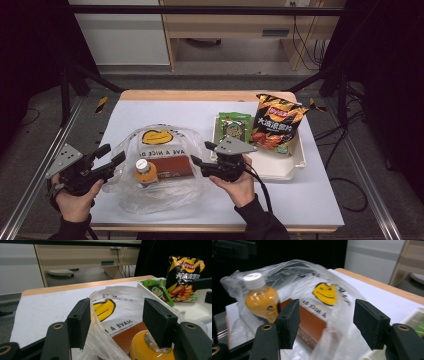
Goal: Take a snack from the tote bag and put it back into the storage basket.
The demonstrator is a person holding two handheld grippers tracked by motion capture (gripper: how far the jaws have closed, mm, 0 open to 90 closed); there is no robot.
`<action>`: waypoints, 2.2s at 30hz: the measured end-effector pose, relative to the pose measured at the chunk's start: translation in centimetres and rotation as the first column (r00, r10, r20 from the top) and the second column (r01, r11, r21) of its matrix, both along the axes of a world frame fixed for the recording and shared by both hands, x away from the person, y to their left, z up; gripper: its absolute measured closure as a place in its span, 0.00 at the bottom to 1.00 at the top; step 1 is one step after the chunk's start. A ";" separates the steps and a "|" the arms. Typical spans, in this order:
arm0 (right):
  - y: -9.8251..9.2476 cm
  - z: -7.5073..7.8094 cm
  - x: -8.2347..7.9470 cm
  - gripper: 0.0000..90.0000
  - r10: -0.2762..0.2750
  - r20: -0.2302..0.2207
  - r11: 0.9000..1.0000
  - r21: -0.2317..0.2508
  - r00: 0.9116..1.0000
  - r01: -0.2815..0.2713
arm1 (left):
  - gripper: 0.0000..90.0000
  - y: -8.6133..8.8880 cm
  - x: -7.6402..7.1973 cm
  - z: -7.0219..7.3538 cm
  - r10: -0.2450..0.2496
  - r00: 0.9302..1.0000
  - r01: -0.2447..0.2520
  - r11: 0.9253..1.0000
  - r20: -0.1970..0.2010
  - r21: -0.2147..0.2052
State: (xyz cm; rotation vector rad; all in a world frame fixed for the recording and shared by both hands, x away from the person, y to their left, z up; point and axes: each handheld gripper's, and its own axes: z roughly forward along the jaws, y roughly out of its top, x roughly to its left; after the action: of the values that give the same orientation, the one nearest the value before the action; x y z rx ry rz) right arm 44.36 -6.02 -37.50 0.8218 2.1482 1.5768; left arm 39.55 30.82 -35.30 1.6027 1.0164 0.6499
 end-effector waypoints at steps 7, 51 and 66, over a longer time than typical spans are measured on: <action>2.8 -1.1 -0.2 0.58 0.087 -0.022 0.995 -0.039 0.996 -0.088 | 0.49 -0.8 -0.2 -0.1 -0.020 1.000 0.021 1.000 -0.006 0.021; 4.3 -7.2 4.1 0.39 0.043 -0.149 0.955 -0.285 0.988 -0.085 | 0.70 -1.3 2.8 -9.9 -0.025 0.951 0.088 0.977 -0.310 0.192; 5.1 -7.3 2.9 0.40 0.089 -0.126 0.951 -0.285 0.988 -0.122 | 0.70 -0.2 3.7 -10.4 0.018 0.949 0.045 0.980 -0.316 0.192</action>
State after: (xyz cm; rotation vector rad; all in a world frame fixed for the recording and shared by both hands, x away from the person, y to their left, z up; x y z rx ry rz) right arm 47.22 -0.97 -44.79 0.7229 2.4658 1.2401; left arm 43.27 30.62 -45.73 1.9301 1.2024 0.5043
